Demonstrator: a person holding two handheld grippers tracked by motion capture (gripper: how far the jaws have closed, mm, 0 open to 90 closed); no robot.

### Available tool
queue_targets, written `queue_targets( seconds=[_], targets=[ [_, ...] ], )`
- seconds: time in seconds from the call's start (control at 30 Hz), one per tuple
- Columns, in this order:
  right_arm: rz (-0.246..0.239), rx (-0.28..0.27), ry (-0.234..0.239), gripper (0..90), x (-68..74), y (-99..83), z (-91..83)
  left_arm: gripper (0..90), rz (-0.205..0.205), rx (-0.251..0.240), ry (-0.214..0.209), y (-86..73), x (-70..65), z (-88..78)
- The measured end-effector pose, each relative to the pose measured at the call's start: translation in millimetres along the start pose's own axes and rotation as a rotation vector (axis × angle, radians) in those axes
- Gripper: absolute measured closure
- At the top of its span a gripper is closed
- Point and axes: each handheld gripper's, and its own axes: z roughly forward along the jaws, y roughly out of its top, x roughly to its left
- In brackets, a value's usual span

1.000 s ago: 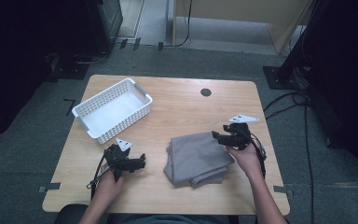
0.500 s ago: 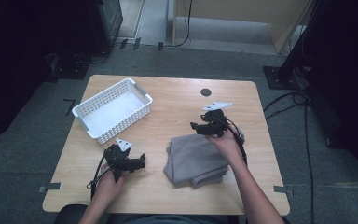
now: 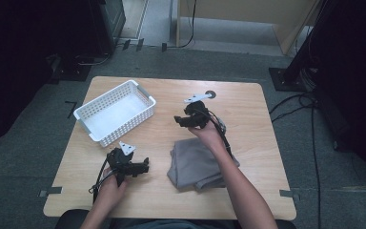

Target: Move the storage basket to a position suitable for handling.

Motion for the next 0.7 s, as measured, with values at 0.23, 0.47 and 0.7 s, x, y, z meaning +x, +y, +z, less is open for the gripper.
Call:
queue_targets(
  seconds=[0.23, 0.47, 0.7],
  targets=[
    [-0.003, -0.012, 0.021, 45.2, 4.1, 23.4, 27.1, 0.0, 0.009, 0.002, -0.007, -1.5, -1.0, -1.5],
    [-0.020, -0.020, 0.033, 46.2, 9.8, 45.2, 51.6, 0.0, 0.016, 0.002, -0.013, -2.4, -1.5, -2.3],
    [-0.023, -0.034, 0.034, 47.0, 12.9, 63.6, 73.7, 0.0, 0.019, 0.000, -0.016, -3.0, -2.5, -2.7]
  ],
)
